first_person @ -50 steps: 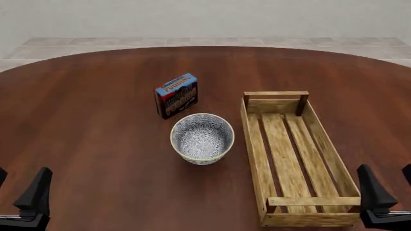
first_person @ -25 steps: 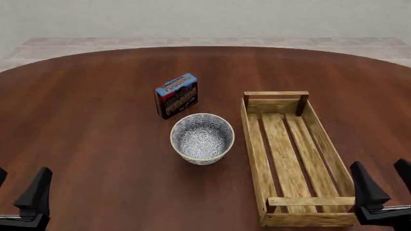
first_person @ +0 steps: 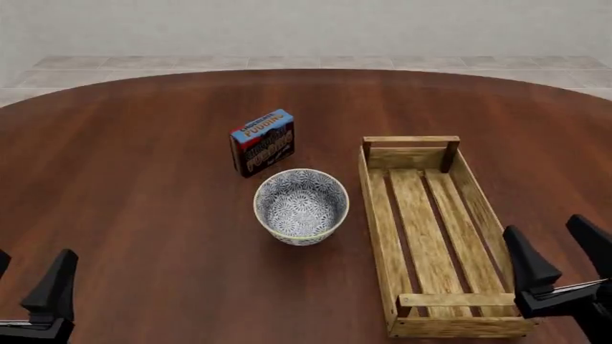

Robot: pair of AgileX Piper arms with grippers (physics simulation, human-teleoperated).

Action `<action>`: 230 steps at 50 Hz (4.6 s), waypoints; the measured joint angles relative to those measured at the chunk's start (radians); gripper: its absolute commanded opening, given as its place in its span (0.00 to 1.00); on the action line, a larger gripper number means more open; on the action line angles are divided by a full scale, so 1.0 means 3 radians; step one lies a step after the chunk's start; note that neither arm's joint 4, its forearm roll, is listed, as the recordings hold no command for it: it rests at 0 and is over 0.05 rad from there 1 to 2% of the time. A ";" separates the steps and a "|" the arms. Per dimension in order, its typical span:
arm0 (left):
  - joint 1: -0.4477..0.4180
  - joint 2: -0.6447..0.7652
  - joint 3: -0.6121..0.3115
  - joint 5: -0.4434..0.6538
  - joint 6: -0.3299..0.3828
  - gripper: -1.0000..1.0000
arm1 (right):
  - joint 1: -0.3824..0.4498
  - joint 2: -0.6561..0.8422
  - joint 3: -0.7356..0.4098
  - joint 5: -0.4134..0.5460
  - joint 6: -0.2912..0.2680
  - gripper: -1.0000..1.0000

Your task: Pick up the bowl on the left and put it in the tray.

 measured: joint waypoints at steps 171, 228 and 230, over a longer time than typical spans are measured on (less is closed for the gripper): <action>0.0000 0.0000 0.0000 0.0000 0.0000 1.00 | 0.1028 0.2441 -0.1906 0.0129 -0.0471 1.00; 0.0000 0.0000 0.0000 0.0000 0.0000 1.00 | 0.1107 0.3459 -0.2474 0.0099 -0.0776 1.00; 0.0000 0.0000 0.0000 0.0000 0.0000 1.00 | 0.1114 0.3471 -0.2484 0.0104 -0.0791 1.00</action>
